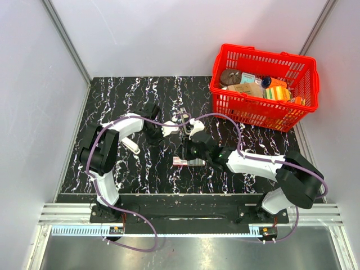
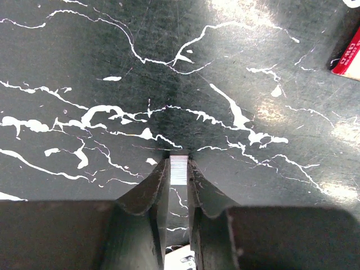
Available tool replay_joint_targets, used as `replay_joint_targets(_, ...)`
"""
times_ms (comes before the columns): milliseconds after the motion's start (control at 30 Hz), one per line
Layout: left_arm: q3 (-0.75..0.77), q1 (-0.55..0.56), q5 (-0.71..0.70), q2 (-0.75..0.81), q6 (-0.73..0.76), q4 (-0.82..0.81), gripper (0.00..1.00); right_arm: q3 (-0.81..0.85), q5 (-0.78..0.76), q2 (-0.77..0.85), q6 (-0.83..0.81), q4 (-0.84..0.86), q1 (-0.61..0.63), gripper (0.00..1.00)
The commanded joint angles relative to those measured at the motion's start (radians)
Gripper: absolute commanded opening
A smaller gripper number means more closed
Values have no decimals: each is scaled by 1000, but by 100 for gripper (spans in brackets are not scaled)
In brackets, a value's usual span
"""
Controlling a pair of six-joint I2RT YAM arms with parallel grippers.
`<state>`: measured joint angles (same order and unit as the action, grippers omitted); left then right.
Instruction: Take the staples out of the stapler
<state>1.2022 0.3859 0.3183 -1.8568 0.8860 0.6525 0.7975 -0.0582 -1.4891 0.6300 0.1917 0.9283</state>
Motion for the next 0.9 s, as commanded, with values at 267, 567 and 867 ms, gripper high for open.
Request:
replay_joint_targets(267, 37, -2, 27, 5, -107, -13, 2, 16, 27, 33, -15, 58, -5, 31)
replay_joint_targets(567, 215, -156, 416, 174, -375, 76, 1, 46, 20, 53, 4, 31, -5, 32)
replay_joint_targets(867, 179, -271, 833, 289, -706, -54, 2, 97, 130, 95, 23, 84, -61, 47)
